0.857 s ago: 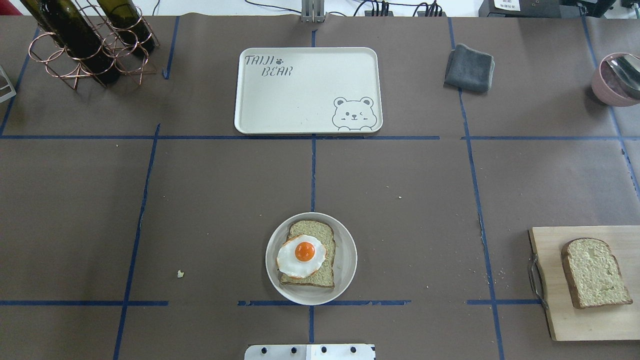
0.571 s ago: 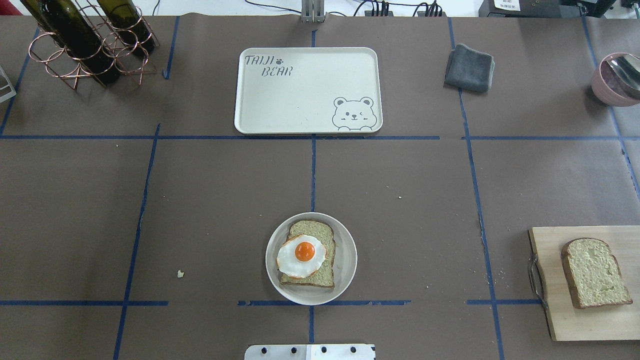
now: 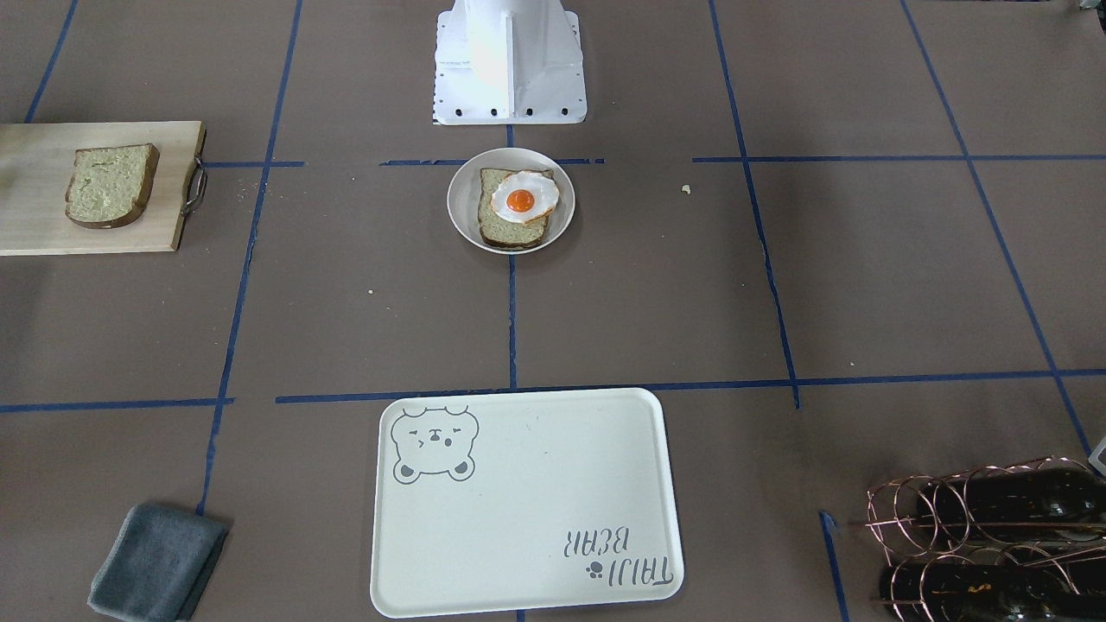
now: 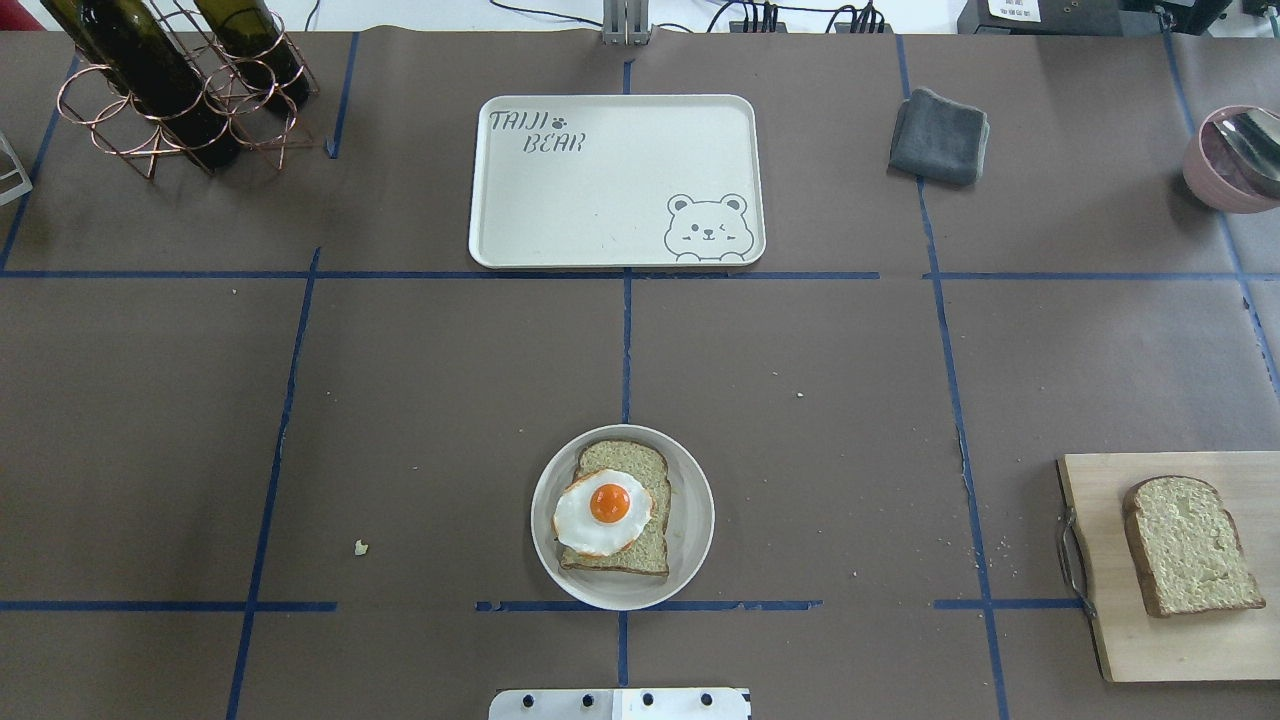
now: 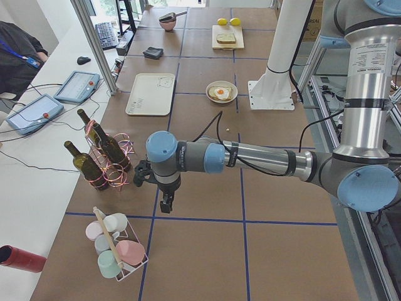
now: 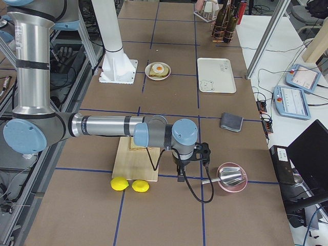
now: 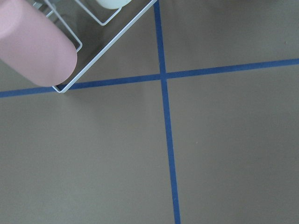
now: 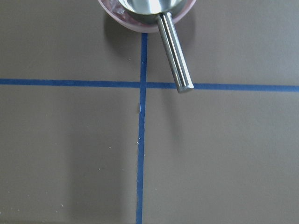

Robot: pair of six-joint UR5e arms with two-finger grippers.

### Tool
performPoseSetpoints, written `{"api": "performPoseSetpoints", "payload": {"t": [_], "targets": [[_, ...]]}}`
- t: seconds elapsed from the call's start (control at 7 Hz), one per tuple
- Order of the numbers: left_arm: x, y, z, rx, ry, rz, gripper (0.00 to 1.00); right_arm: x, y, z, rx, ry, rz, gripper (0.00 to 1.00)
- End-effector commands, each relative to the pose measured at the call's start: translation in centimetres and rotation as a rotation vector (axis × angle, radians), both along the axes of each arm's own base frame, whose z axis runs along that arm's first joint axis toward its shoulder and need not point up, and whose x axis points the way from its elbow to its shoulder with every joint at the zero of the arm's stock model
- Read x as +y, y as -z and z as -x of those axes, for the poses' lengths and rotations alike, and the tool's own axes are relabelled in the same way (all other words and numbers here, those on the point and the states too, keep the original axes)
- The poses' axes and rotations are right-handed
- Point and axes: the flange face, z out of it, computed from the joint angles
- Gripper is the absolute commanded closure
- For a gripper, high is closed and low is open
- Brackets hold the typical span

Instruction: Make sandwich and place on tray

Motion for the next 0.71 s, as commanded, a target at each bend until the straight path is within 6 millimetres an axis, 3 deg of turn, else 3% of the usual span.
{"api": "performPoseSetpoints", "payload": {"t": [0.0,0.14,0.29,0.43,0.57], "targets": [[-2.1,6.3,-2.7,0.015,0.029,-0.111,0.00,-5.2,5.4,0.0,0.003,0.004,-0.124,0.00],[-3.7,9.6,-6.0,0.038,0.039,-0.119,0.00,-4.9,4.5,0.4,-0.018,0.009,-0.102,0.00],[-3.6,12.3,-10.4,0.072,0.031,-0.101,0.00,-4.9,4.8,3.0,-0.080,0.039,-0.084,0.00],[-3.4,14.4,-14.3,0.121,0.063,-0.080,0.00,-4.4,4.4,4.2,-0.098,-0.011,-0.002,0.00],[-2.9,15.4,-17.9,0.182,0.094,-0.060,0.00,-4.3,5.9,6.1,-0.105,-0.056,0.057,0.00]]}}
